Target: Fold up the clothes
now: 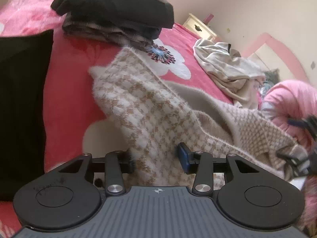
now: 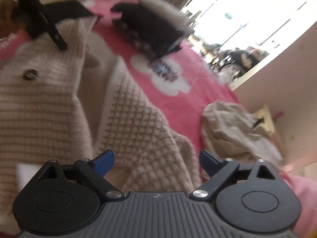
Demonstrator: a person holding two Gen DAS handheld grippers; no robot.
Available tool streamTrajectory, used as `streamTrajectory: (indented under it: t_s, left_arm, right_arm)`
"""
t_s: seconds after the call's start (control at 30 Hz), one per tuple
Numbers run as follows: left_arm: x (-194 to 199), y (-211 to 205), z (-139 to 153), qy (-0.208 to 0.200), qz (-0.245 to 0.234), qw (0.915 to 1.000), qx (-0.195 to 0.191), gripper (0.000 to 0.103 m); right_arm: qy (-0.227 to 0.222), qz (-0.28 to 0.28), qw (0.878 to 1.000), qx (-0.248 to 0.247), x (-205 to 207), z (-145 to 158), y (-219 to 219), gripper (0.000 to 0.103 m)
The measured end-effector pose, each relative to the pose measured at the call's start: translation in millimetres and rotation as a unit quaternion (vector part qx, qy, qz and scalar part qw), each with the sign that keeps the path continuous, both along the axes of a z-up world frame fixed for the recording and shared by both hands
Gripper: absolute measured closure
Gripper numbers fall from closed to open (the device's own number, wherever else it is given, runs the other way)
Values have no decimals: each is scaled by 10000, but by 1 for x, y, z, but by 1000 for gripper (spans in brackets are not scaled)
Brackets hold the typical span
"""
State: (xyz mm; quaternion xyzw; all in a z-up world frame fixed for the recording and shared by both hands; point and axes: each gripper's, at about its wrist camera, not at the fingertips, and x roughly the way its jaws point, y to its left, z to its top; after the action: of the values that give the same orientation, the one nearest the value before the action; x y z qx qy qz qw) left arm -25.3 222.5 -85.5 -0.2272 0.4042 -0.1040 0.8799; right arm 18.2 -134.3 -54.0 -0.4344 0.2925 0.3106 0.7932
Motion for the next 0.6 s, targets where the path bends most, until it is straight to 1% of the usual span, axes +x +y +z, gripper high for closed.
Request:
streamTrajectory:
  t_s: [0.03,0.07,0.1,0.13,0.17,0.2,0.23,0.27,0.3,0.37,0.43,0.53,0.6]
  left_arm:
    - [1,0,0,-3,-8,10000,-2,61]
    - [2,1,-1,1,-4,10000,-30,60]
    - [4,3,-2,4,16,10000,-80,60]
    - [6,4,-5,8,38,9999,-137,60]
    - [9,4,-7,12,61,9998,-195,60]
    - [11,5,-10,17,84,9996,-253,62]
    - [13,3,-12,-17,86,9996,-275,66]
    - [13,0,-13,-77,64,9996,-246,73]
    - [13,-4,-12,-167,27,9997,-160,77]
    - [11,-13,-8,-360,-55,9993,37,81]
    - [10,-17,-4,-529,-106,9985,46,84]
    - [12,-21,7,-773,-162,9969,-14,86]
    - [14,-27,18,-1058,-260,9940,58,86]
  right_arm:
    - [177,-83,9998,-43,13,-9,3,10]
    - [364,-205,9991,-93,24,-17,4,15]
    - [607,-362,9974,-138,36,-25,5,29]
    - [910,-538,9943,-127,47,-31,5,37]
    - [1176,-705,9905,-46,55,-35,4,49]
    - [1330,-831,9876,54,59,-36,3,71]
    - [1347,-913,9866,138,61,-34,3,82]
    - [1208,-964,9877,248,60,-28,2,86]
    - [1004,-1012,9889,430,58,-17,1,88]
    - [660,-1153,9869,919,57,10,-6,90]
    - [427,-1362,9787,1475,60,41,-16,90]
    - [-157,-1443,9708,1908,74,70,-23,91]
    - [-491,-1636,9585,2283,94,85,-26,91]
